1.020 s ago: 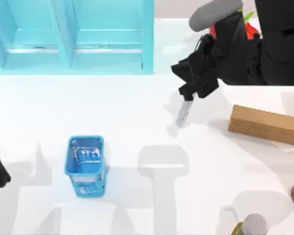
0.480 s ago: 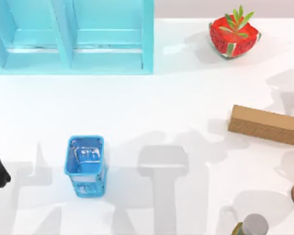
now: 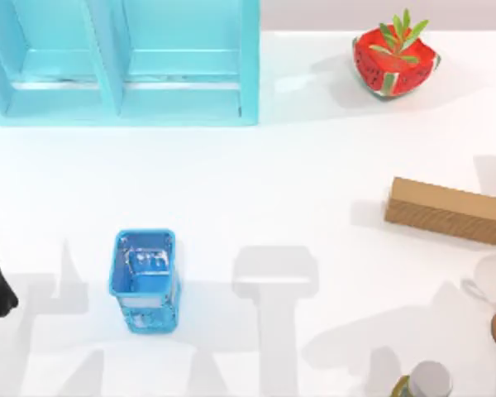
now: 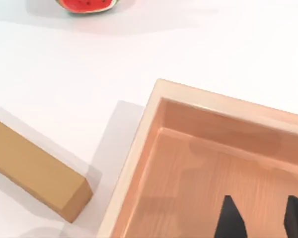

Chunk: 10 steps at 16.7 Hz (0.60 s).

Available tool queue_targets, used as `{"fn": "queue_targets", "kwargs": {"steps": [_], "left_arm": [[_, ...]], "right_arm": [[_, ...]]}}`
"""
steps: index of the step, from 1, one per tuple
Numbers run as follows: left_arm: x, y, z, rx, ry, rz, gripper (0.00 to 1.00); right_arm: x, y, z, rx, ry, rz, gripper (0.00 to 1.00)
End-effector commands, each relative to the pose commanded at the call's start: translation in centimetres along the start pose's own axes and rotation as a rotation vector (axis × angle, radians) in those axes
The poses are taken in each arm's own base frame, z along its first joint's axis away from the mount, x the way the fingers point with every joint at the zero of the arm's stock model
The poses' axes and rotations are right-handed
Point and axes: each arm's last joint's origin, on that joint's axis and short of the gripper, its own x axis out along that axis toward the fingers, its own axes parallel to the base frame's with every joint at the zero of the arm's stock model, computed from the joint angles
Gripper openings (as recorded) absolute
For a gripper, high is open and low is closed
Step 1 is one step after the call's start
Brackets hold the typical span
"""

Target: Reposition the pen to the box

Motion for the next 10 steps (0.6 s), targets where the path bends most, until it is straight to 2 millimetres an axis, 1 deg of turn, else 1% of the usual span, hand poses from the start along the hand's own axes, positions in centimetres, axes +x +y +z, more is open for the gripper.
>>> {"fn": "queue_targets", "kwargs": {"steps": [2, 7, 8, 10], "left_arm": [[0.0, 0.0, 0.0, 0.000, 0.000, 0.000, 1.00], [0.0, 0.0, 0.0, 0.000, 0.000, 0.000, 1.00], [0.0, 0.0, 0.0, 0.000, 0.000, 0.000, 1.00], [0.0, 0.0, 0.0, 0.000, 0.000, 0.000, 1.00]], "right_arm": [[-0.4, -0.1, -0.3, 0.002, -0.002, -0.008, 0.00], [-0.2, -0.1, -0.3, 0.004, 0.001, -0.006, 0.00], [0.1, -0.1, -0.5, 0.011, 0.005, -0.004, 0.00], [1.4, -0.1, -1.2, 0.015, 0.011, 0.007, 0.00]]}}
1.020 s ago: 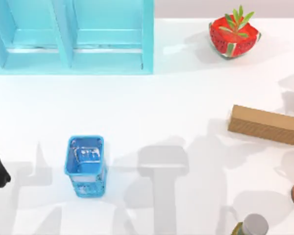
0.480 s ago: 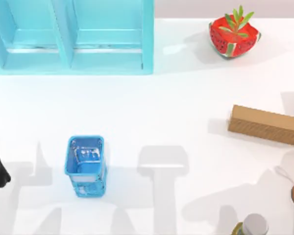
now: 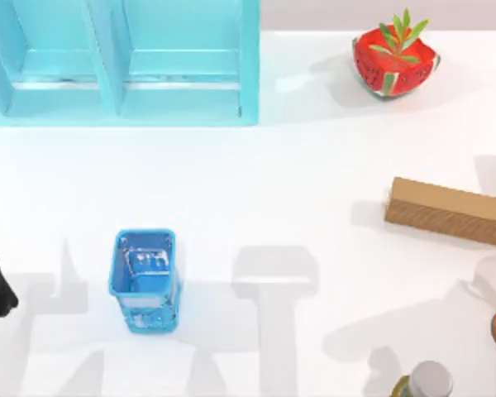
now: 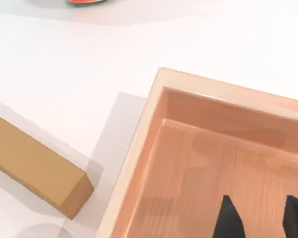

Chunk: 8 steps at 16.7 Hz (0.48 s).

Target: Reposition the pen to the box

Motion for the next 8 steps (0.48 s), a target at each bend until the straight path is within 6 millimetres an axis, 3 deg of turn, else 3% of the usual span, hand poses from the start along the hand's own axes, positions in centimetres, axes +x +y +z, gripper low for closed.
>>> {"fn": "queue_targets", "kwargs": {"steps": [6, 8], "left_arm": [[0.0, 0.0, 0.0, 0.000, 0.000, 0.000, 1.00], [0.0, 0.0, 0.0, 0.000, 0.000, 0.000, 1.00]], "right_arm": [[3.5, -0.1, -2.0, -0.020, -0.020, -0.017, 0.00], [3.9, -0.1, -2.2, -0.013, -0.012, -0.015, 0.00]]}}
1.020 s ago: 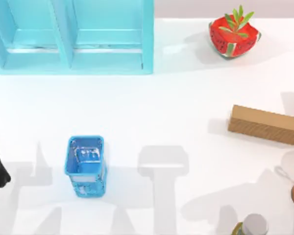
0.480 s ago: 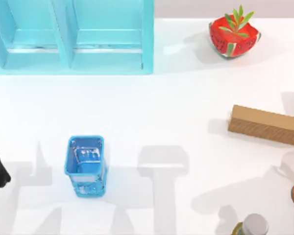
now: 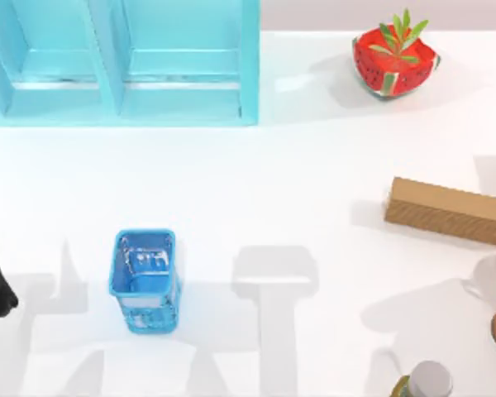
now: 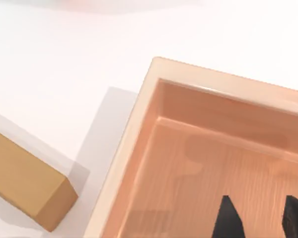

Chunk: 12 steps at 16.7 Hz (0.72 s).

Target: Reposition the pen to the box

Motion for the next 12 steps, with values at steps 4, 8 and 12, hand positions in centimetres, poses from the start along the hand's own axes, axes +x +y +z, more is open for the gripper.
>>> {"fn": "queue_targets", "kwargs": {"steps": [4, 8, 12], "left_arm": [[0.00, 0.00, 0.00, 0.000, 0.000, 0.000, 1.00], [0.00, 0.00, 0.00, 0.000, 0.000, 0.000, 1.00], [0.00, 0.00, 0.00, 0.000, 0.000, 0.000, 1.00]], "right_arm": [[0.00, 0.00, 0.00, 0.000, 0.000, 0.000, 0.15], [0.00, 0.00, 0.00, 0.000, 0.000, 0.000, 0.45], [0.00, 0.00, 0.00, 0.000, 0.000, 0.000, 0.75]]}}
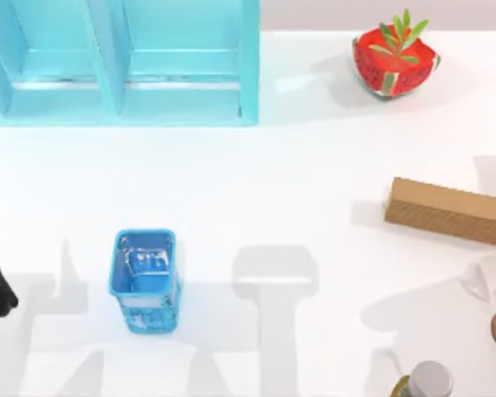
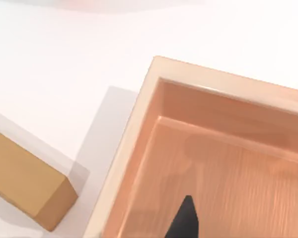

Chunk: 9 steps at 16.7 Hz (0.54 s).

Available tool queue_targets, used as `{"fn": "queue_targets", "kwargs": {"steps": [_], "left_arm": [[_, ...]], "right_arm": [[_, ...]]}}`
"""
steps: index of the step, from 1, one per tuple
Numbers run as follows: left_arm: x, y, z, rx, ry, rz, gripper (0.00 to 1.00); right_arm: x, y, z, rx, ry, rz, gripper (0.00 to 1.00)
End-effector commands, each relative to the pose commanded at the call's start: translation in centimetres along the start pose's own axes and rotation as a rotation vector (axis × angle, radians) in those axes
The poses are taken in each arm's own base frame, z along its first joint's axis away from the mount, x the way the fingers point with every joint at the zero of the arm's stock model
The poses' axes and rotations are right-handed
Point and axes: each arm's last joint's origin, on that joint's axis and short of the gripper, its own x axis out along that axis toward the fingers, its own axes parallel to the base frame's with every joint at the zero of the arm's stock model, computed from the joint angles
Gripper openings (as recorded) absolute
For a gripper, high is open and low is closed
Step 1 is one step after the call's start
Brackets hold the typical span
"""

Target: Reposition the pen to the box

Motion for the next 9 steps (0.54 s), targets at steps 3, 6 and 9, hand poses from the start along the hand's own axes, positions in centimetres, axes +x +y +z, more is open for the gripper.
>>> {"fn": "queue_targets", "kwargs": {"steps": [3, 6, 9], "left_arm": [[0.00, 0.00, 0.00, 0.000, 0.000, 0.000, 1.00], [0.00, 0.00, 0.00, 0.000, 0.000, 0.000, 1.00], [0.00, 0.00, 0.00, 0.000, 0.000, 0.000, 1.00]], "right_arm": [[0.00, 0.00, 0.00, 0.000, 0.000, 0.000, 0.98], [0.00, 0.00, 0.00, 0.000, 0.000, 0.000, 1.00], [0.00, 0.00, 0.00, 0.000, 0.000, 0.000, 1.00]]}}
